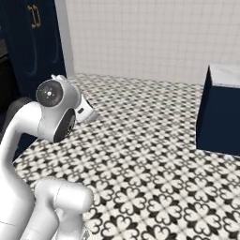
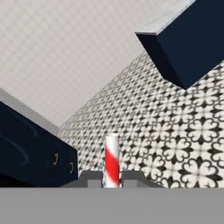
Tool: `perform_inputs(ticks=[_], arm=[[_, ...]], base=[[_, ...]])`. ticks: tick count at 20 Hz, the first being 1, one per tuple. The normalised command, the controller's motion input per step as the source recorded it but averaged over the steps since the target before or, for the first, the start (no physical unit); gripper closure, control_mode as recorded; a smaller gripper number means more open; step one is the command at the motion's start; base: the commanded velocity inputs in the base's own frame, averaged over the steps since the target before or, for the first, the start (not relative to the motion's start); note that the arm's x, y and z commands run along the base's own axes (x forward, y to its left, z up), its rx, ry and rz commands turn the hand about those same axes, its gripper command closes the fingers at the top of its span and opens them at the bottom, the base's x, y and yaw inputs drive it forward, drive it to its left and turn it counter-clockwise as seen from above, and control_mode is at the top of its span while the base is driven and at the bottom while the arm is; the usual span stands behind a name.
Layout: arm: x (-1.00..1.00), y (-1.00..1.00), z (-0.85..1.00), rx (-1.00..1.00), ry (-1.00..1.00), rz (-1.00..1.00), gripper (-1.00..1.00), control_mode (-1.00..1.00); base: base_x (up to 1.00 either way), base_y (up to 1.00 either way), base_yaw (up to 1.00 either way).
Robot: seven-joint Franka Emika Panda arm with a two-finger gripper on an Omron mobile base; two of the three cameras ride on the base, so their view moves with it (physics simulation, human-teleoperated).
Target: Take a straw from the drawer in front and place it inside the glass cup on the dining counter.
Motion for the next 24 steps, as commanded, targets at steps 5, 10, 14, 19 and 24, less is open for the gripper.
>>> perform_inputs(ticks=[5,10,14,19,24], arm=[[0.0,0.0,0.0,0.0,0.0,0.0,1.0,1.0],[0.0,0.0,0.0,0.0,0.0,0.0,1.0,1.0],[0.0,0.0,0.0,0.0,0.0,0.0,1.0,1.0],[0.0,0.0,0.0,0.0,0.0,0.0,1.0,1.0],[0.0,0.0,0.0,0.0,0.0,0.0,1.0,1.0]], base=[[1.0,0.27,-0.3],[1.0,0.4,-0.3],[1.0,0.55,-0.32],[1.0,0.75,-0.34],[1.0,0.83,-0.33]])
